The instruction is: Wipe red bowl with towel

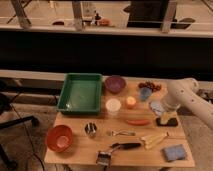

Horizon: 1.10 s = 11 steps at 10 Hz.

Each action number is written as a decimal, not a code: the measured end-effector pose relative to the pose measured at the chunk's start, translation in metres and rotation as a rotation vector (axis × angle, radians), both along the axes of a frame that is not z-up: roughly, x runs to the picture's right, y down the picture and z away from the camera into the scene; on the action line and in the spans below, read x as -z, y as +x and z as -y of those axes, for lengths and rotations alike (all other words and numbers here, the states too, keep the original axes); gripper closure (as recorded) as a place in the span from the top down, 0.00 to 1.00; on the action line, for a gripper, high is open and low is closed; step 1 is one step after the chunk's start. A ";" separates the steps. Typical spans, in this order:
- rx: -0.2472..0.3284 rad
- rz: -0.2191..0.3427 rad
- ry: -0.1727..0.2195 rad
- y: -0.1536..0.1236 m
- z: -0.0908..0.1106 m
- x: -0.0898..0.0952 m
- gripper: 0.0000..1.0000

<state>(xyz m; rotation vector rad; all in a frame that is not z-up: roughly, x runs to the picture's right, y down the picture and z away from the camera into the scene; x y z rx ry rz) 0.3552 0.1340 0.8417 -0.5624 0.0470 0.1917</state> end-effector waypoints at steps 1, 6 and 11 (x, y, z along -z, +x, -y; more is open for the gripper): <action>-0.001 -0.001 -0.003 0.001 -0.001 0.000 0.80; -0.064 -0.012 0.070 0.013 0.032 0.009 0.80; -0.098 -0.002 0.101 0.029 0.055 -0.006 0.80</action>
